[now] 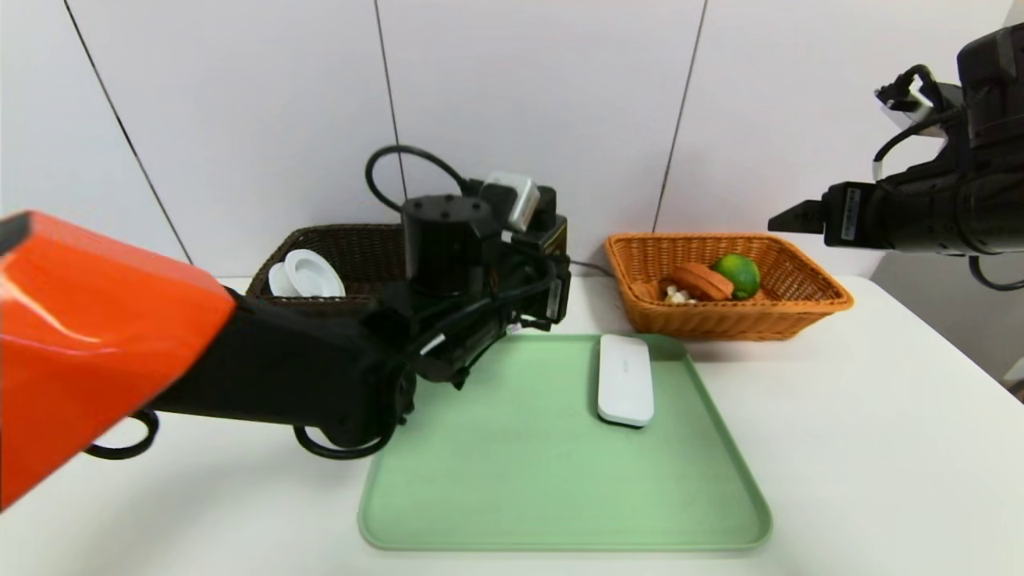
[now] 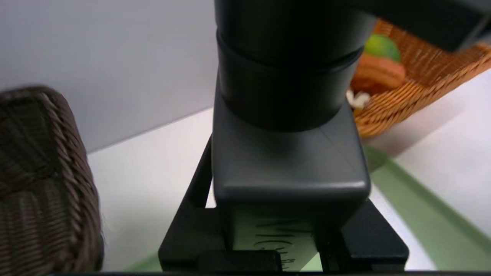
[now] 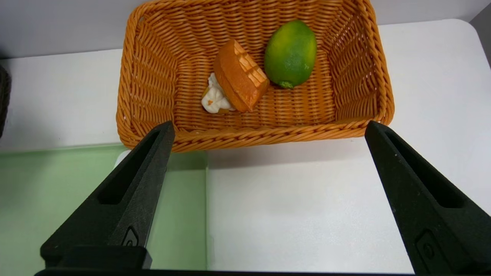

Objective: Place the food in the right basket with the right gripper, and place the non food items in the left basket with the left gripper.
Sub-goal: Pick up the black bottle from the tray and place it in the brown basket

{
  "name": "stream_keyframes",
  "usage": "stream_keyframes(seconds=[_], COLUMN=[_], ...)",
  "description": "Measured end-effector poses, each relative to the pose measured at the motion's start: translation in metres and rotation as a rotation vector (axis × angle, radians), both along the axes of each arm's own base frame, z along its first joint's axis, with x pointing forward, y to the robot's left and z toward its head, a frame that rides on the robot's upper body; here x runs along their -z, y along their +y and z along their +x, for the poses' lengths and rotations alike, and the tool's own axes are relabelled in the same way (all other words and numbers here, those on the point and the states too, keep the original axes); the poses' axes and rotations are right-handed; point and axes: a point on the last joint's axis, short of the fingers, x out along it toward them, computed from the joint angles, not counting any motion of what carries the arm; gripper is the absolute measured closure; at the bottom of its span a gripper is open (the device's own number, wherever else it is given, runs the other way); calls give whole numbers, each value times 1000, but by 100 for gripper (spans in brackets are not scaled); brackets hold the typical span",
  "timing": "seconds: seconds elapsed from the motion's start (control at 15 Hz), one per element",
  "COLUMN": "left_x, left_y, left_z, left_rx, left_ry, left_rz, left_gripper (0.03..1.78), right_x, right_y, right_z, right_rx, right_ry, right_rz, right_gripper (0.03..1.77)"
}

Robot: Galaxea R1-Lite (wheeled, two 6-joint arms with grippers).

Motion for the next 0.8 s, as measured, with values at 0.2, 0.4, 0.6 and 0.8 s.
stream_keyframes(seconds=[0.2, 0.4, 0.6, 0.8], left_x=[-68, -126, -159, -161], left_y=[12, 32, 63, 101], left_z=[-14, -31, -37, -21], left_rx=[1, -10, -71, -200], left_ry=[-1, 39, 126, 192], left_rz=[-36, -42, -42, -40], left_gripper=[120, 120, 120, 120], right_x=[-1, -4, -6, -5], right_y=[-1, -1, -2, -3], right_z=[-4, -8, -14, -24], right_rx=[14, 16, 21, 23], right_ry=[-4, -17, -25, -24], right_rz=[25, 29, 41, 45], right_gripper=[9, 9, 9, 9])
